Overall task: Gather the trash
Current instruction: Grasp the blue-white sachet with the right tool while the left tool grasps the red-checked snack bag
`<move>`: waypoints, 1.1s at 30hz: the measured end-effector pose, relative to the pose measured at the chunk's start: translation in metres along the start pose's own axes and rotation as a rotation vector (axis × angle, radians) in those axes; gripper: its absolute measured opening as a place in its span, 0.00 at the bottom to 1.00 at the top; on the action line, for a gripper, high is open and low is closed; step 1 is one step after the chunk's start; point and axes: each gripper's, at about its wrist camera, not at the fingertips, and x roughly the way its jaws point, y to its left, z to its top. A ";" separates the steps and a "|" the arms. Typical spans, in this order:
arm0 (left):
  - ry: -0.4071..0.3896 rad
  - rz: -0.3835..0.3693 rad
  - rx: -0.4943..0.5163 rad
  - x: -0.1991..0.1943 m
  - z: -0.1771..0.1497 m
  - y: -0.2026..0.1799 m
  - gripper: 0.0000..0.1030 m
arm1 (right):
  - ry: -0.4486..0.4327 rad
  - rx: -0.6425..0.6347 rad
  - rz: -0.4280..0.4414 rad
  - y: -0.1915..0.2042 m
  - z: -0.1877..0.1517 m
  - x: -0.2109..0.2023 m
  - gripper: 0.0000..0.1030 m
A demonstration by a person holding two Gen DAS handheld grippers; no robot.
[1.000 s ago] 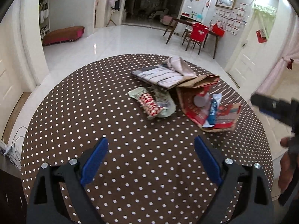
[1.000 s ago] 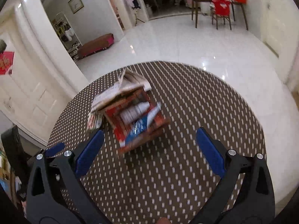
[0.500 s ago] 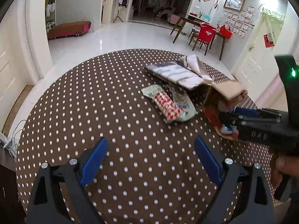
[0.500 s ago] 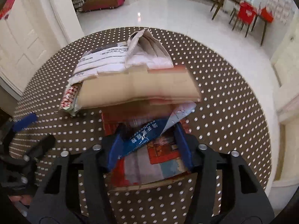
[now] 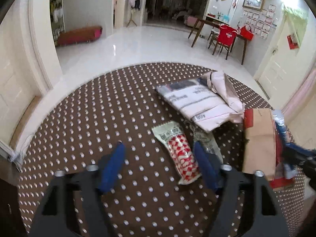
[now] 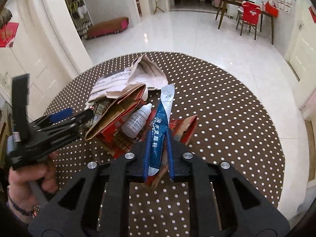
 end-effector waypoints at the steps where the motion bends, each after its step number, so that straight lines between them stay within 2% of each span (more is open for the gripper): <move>1: 0.002 -0.005 0.011 0.000 0.002 -0.002 0.43 | -0.014 0.009 0.012 -0.003 -0.001 -0.005 0.15; 3: 0.011 -0.035 0.009 -0.001 0.001 0.002 0.21 | -0.033 0.024 0.034 -0.004 -0.002 -0.014 0.15; 4: 0.017 -0.048 0.011 -0.002 0.000 0.002 0.17 | -0.040 0.029 0.039 -0.007 -0.002 -0.017 0.15; 8: 0.012 -0.065 0.008 -0.009 -0.011 0.005 0.13 | -0.079 0.048 0.067 -0.007 -0.004 -0.034 0.15; 21: -0.063 -0.134 0.014 -0.074 -0.035 -0.005 0.12 | -0.186 0.094 0.091 -0.027 -0.025 -0.100 0.15; 33: -0.133 -0.250 0.110 -0.128 -0.033 -0.073 0.12 | -0.277 0.195 0.040 -0.084 -0.047 -0.155 0.15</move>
